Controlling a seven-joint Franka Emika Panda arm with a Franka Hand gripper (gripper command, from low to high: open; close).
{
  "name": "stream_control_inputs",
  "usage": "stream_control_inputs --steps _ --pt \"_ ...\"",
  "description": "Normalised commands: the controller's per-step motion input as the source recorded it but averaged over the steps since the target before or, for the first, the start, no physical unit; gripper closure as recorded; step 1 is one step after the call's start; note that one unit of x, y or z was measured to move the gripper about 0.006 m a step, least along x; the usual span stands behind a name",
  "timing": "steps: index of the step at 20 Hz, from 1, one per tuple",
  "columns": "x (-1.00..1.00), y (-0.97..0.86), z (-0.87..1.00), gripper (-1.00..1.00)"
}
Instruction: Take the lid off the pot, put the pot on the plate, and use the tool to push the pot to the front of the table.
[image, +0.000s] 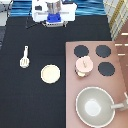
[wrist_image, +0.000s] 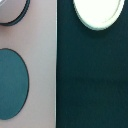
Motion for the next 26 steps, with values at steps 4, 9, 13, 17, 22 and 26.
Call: stream_control_inputs --steps 4,9,13,17,22,26 --pt "0.31 0.26 0.32 -1.0" --pt "0.68 0.72 0.73 -1.0" --pt "0.95 0.6 0.76 -1.0" --pt "1.0 0.54 0.61 -1.0" --pt "1.0 0.46 0.39 -1.0" --pt "1.0 0.46 0.19 -1.0"
